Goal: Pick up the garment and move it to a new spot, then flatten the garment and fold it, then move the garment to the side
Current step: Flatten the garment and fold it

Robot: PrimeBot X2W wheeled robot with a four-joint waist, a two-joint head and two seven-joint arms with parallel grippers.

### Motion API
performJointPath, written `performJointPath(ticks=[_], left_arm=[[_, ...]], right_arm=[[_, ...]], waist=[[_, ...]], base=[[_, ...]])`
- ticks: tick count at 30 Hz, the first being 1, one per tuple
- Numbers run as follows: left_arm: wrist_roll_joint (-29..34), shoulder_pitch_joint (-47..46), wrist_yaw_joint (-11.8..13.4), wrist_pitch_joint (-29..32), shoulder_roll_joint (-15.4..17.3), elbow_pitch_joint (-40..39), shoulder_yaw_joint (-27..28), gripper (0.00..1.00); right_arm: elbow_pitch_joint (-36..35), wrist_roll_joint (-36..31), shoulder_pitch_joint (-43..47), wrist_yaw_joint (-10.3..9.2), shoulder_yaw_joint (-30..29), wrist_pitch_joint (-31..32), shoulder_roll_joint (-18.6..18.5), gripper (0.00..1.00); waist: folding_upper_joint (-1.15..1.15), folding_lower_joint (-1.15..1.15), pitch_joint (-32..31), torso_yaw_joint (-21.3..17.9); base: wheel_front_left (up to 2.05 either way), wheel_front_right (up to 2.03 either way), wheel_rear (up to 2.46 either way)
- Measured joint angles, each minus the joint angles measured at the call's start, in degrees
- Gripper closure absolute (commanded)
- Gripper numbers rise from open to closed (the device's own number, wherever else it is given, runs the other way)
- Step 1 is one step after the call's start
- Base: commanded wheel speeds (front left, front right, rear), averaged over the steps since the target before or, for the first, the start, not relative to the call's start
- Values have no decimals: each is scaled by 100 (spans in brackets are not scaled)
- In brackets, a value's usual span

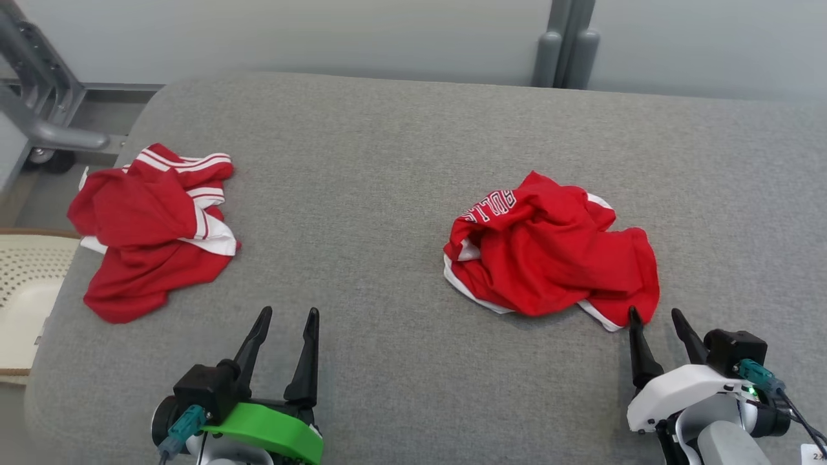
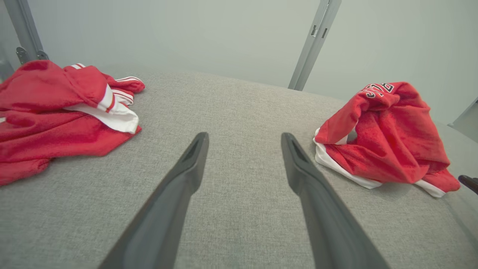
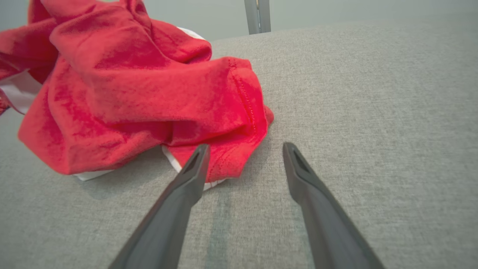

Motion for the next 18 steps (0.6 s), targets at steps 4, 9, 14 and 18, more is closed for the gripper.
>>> performJointPath(ticks=[4,9,14,18], left_arm=[[-3,72,0,0,83,-68,-12,0],[-4,102,0,1,144,-120,-33,0],[-2,99,0,0,142,-146,-132,0],[-10,102,0,0,129,-134,-180,0]], right_arm=[[204,108,-75,0,-8,1,14,0],[335,203,-134,0,60,0,12,8],[396,207,-133,0,131,0,12,100],[386,198,-123,0,47,0,11,100]], waist=[[0,0,21,274],[0,0,67,467],[0,0,73,439],[0,0,27,334]], base=[[0,0,0],[0,0,0],[0,0,0],[0,0,0]])
